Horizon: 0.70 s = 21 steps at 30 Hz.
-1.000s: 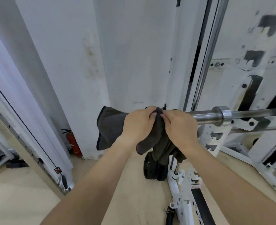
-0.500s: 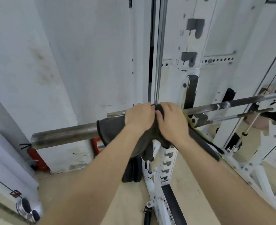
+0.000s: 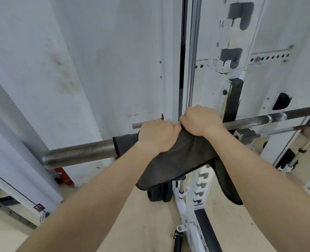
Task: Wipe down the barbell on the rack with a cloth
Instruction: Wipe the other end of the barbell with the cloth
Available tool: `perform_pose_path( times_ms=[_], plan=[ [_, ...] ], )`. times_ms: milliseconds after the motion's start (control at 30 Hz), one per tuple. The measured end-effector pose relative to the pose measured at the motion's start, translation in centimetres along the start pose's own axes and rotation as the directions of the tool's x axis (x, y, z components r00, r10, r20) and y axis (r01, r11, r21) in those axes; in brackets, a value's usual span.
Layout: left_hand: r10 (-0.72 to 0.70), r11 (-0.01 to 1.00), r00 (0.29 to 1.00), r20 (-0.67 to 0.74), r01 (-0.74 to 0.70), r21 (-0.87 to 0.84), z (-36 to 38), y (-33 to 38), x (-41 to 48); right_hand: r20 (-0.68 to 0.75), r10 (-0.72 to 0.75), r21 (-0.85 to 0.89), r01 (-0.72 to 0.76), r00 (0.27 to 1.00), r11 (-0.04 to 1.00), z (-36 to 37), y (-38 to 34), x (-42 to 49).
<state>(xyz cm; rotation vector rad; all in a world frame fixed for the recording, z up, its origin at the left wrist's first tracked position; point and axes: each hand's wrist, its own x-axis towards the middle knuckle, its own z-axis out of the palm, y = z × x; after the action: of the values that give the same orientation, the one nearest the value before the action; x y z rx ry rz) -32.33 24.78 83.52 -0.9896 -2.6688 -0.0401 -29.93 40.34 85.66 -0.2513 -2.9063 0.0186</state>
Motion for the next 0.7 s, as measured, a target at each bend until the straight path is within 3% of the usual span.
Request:
perform_pose_path(
  times_ms=[100, 167, 233, 300, 367, 400, 467, 500, 567, 600, 633, 700],
  plan=[
    [0.019, 0.944, 0.903, 0.43, 0.126, -0.306, -1.2, -1.4, 2.5, -0.341, -0.024, -0.026, 0.016, 0.94, 1.0, 2.7, 0.3, -2.6],
    [0.046, 0.94, 0.869, 0.492, 0.128, -0.315, -1.4, -1.5, 3.4, -0.479, -0.039, -0.002, 0.044, 0.877, 0.999, 3.9, 0.2, -4.7],
    [0.104, 0.991, 0.907, 0.408, -0.059, -0.122, -1.1, -1.4, 2.8, -0.426, -0.073, -0.027, 0.068, 0.902, 0.997, 3.8, 0.4, -4.4],
    [0.159, 0.964, 0.984, 0.084, -0.173, 0.202, -0.3, -1.0, 1.0, -0.188, -0.102, -0.014, 0.101, 0.977, 0.995, 1.7, 0.7, -2.3],
    [0.077, 0.938, 0.992, -0.101, -0.037, 0.346, 0.4, 0.0, -2.1, 0.103, -0.113, 0.084, 0.105, 0.988, 0.991, -0.5, 1.1, -0.2],
    [0.036, 0.956, 0.992, -0.121, 0.001, 0.292, 0.4, 0.4, -2.8, 0.181, -0.1, 0.109, 0.081, 0.978, 0.991, -0.7, 1.2, 0.5],
    [0.051, 0.982, 0.996, -0.08, -0.035, 0.188, -0.3, 0.4, -1.9, 0.077, -0.079, 0.049, 0.075, 0.994, 0.996, 0.2, 0.9, 0.3],
    [0.002, 0.997, 0.999, 0.038, -0.005, 0.076, -1.5, 0.3, -0.8, -0.083, -0.066, 0.0, 0.066, 0.994, 0.998, 1.0, 0.8, -0.5],
    [-0.029, 0.986, 0.974, 0.223, 0.065, -0.156, -1.7, -0.9, 1.7, -0.332, -0.079, -0.055, 0.065, 0.94, 0.996, 2.8, 0.5, -2.9],
    [-0.001, 0.981, 0.967, 0.255, 0.05, -0.187, -1.3, -1.1, 2.2, -0.4, -0.087, -0.059, 0.069, 0.912, 0.996, 3.2, 0.4, -3.9],
    [0.054, 0.993, 0.976, 0.21, -0.03, -0.114, -1.0, -1.1, 1.8, -0.411, -0.095, -0.063, 0.076, 0.907, 0.995, 3.1, 0.6, -4.1],
    [0.085, 0.981, 0.993, -0.077, -0.07, 0.181, 0.2, -0.6, -0.3, -0.206, -0.104, -0.043, 0.097, 0.973, 0.994, 1.5, 0.6, -2.2]
  ],
)
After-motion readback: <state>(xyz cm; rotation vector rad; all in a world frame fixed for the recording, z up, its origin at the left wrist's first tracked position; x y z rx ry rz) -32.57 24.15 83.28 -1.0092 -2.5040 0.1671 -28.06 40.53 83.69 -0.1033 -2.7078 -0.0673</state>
